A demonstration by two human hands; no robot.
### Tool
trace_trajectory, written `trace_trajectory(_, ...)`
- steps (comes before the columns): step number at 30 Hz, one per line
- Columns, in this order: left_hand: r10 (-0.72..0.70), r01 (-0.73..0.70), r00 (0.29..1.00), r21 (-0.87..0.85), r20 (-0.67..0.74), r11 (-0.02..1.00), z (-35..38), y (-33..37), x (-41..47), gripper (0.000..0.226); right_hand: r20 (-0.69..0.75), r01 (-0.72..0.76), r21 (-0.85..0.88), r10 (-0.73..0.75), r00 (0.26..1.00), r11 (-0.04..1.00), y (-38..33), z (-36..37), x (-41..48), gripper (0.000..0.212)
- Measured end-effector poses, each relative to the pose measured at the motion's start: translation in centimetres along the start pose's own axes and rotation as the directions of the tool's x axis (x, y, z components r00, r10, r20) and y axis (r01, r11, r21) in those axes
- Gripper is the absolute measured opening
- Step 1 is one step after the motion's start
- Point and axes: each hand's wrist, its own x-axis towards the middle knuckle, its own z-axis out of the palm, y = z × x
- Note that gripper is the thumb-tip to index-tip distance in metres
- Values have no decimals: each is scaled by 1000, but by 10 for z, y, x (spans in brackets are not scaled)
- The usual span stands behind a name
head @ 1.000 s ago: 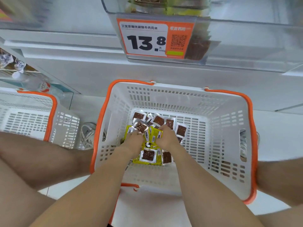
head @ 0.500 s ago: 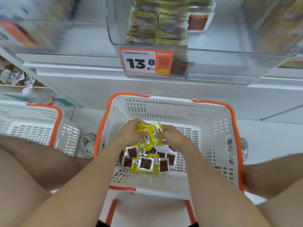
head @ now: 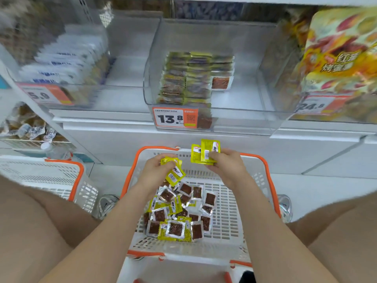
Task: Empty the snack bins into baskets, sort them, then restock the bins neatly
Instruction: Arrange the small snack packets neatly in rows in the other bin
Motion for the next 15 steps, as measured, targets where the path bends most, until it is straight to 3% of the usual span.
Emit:
trace_trajectory(2, -25, 31, 998, -91, 64, 995, 11, 12, -11, 21, 53, 20, -2, -19, 998, 1000, -5, 10, -22, 22)
trace_trajectory(6, -51, 82, 992, -293, 112, 953, 30, 35, -31, 25, -47, 92, -216, -105, 993, 972, 0, 20, -48, 35)
trace_trajectory(12, -6, 58, 990, -362, 142, 930, 25, 70, -51, 28, 148, 146, -426, -90, 985, 893, -28, 20, -81, 27)
trace_trajectory(14, -9, 79, 982, -368, 186, 926, 20, 82, -58, 41, 204, 283, -573, -201, 958, 769, -42, 19, -90, 28)
trace_trajectory(15, -14, 90, 978, -358, 208, 929, 19, 88, -63, 42, 241, 361, -678, -270, 932, 641, -50, 18, -94, 29)
